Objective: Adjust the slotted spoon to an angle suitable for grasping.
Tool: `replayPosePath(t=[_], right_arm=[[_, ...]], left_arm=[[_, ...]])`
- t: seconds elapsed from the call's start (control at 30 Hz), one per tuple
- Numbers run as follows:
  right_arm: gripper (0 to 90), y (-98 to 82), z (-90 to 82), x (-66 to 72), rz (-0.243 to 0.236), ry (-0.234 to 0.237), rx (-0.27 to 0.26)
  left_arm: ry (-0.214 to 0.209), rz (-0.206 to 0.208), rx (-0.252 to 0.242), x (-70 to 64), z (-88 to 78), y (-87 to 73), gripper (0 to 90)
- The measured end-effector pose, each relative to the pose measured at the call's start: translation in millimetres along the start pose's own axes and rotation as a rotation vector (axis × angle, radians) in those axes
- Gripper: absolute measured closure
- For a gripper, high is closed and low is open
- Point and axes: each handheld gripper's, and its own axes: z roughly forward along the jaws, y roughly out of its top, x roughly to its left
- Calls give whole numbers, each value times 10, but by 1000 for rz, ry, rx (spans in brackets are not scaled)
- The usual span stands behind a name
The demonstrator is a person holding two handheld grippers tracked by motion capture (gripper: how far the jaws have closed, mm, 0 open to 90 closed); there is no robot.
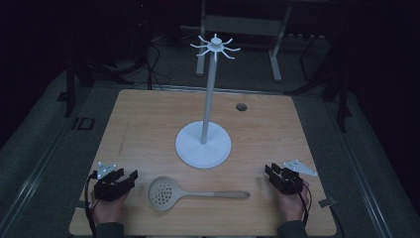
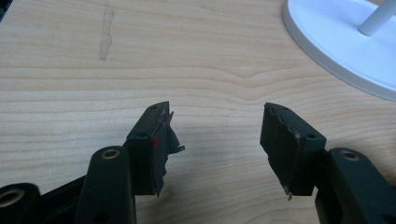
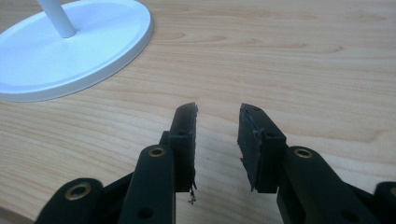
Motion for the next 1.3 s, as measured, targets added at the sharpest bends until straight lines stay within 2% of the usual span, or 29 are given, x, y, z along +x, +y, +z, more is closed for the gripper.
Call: replayPosePath(t=[0.03, 0.1, 0.23, 0.37, 0.53, 0.67, 0.77, 0.87, 1.07, 1.3], right_arm=[[709, -7, -8, -12, 13, -17, 25], [715, -15, -9, -21, 19, -16, 35], [727, -19, -38, -25, 12, -14, 30], [817, -21, -91, 50, -37, -18, 20], [894, -28, -141, 125, -44, 3, 14], [898, -43, -194, 186, -39, 14, 21], [899, -56, -224, 244, -46, 22, 22], [900, -78, -252, 304, -50, 31, 31], [900, -162, -300, 425, -51, 50, 63], [900, -287, -278, 585, -56, 73, 141]], left_arm=[[-3, 3, -3, -6, -3, 5, 438], [-10, 10, -7, -19, -12, 15, 439], [-20, 24, -20, -46, -43, 27, 457], [-51, 49, -42, -101, -109, 71, 488], [-86, 113, -69, -223, -204, 131, 525], [-120, 157, -67, -323, -251, 187, 550], [-174, 206, -44, -425, -243, 235, 560], [-195, 233, -31, -524, -221, 271, 576], [-223, 276, -38, -677, -198, 378, 576], [-256, 326, -53, -871, -184, 510, 570]])
